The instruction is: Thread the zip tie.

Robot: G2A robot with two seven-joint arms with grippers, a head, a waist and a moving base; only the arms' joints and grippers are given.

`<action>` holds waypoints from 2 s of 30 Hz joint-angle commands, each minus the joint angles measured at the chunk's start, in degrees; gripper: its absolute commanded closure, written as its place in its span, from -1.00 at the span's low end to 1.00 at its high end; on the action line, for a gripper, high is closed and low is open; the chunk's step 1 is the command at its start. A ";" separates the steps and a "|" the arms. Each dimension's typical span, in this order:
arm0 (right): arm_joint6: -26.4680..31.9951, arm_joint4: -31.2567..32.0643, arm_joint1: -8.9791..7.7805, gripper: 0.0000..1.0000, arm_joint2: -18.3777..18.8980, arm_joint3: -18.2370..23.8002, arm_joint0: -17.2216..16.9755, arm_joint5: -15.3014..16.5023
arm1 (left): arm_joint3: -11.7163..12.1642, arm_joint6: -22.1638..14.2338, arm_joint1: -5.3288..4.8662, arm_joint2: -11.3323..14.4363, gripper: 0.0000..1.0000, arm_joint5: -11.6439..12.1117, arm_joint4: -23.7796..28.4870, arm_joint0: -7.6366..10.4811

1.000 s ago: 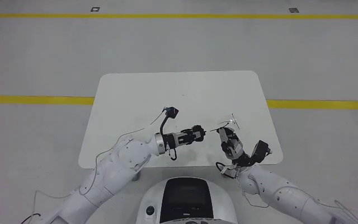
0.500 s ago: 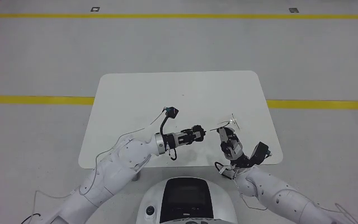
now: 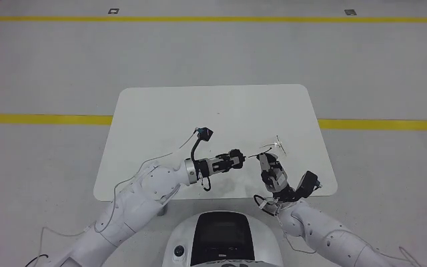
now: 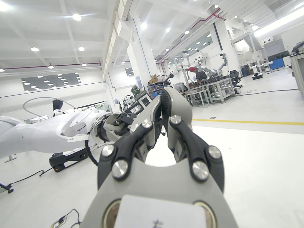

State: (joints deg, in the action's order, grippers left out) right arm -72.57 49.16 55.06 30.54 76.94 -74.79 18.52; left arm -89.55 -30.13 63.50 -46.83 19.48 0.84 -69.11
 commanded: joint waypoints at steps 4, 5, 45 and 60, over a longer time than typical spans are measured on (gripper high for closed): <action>0.70 0.77 0.70 1.00 1.57 -0.33 -0.79 0.96 | 0.00 0.00 0.00 0.00 1.00 0.00 0.00 0.00; 0.82 0.90 0.83 1.00 1.79 -0.31 -0.94 0.96 | 0.00 0.00 0.00 0.00 1.00 0.00 0.00 0.00; 2.71 2.85 2.99 1.00 5.22 -0.44 -2.92 0.96 | 0.00 0.00 0.00 0.00 1.00 0.00 0.00 0.00; 2.05 2.54 2.60 1.00 4.73 0.26 -2.94 0.96 | 0.00 0.00 0.00 0.00 1.00 0.00 0.00 0.00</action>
State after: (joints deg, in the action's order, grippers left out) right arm -70.46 51.74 57.67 35.29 77.20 -77.74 19.48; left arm -89.55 -30.13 63.50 -46.83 19.48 0.84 -69.11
